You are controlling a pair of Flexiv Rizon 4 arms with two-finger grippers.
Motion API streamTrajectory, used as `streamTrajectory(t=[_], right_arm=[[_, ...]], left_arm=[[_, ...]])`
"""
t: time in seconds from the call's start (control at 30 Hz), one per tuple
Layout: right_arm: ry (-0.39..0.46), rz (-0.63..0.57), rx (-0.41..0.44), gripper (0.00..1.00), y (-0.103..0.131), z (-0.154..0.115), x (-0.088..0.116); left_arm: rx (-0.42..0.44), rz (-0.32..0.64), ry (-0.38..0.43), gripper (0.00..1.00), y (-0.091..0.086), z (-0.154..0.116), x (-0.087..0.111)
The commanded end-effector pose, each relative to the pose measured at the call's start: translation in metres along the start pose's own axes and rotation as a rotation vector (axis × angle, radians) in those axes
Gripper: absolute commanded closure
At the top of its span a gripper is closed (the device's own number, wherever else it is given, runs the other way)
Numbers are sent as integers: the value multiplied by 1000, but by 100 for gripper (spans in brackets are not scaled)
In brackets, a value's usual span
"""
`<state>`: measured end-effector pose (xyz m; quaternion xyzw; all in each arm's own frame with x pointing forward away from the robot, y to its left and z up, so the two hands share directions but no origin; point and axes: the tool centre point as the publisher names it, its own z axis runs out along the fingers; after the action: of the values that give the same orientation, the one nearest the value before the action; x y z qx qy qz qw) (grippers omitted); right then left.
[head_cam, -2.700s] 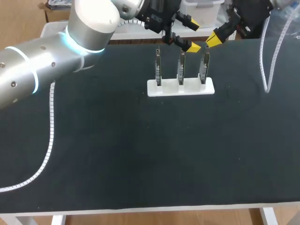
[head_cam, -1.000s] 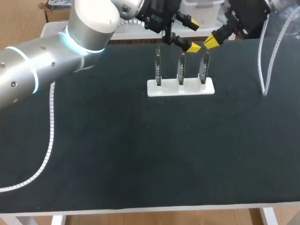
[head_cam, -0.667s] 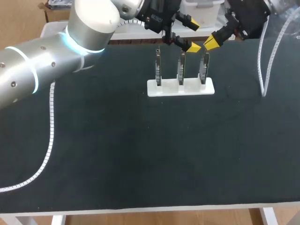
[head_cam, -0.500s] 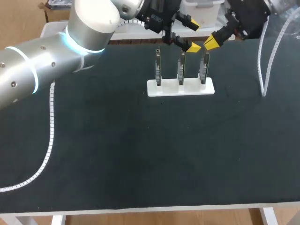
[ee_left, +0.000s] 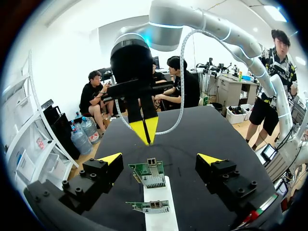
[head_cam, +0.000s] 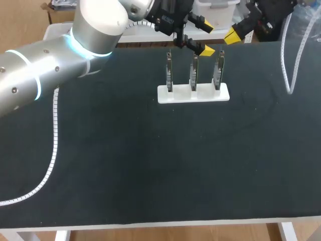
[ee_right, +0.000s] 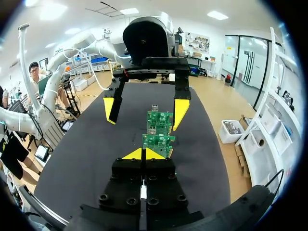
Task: Pick up the optical module with the left hand, and insert it into the network port with the right hand.
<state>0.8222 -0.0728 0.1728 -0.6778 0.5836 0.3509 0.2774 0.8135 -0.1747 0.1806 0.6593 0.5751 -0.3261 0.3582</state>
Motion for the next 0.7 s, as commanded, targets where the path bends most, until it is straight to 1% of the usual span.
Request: streamTrajectory(t=[0.03, 0.07, 0.1, 0.7], right_arm=[[4, 1, -19, 33, -4, -3, -2], [4, 1, -19, 6, -4, -3, -2], [4, 1, -19, 0, -4, -3, -2], [4, 1, -19, 0, -4, -3, -2]], left_arm=[[1, -1, 4, 0, 0, 0, -1], [1, -1, 4, 0, 0, 0, -1], [1, -1, 4, 0, 0, 0, -1], [1, -1, 4, 0, 0, 0, -1]])
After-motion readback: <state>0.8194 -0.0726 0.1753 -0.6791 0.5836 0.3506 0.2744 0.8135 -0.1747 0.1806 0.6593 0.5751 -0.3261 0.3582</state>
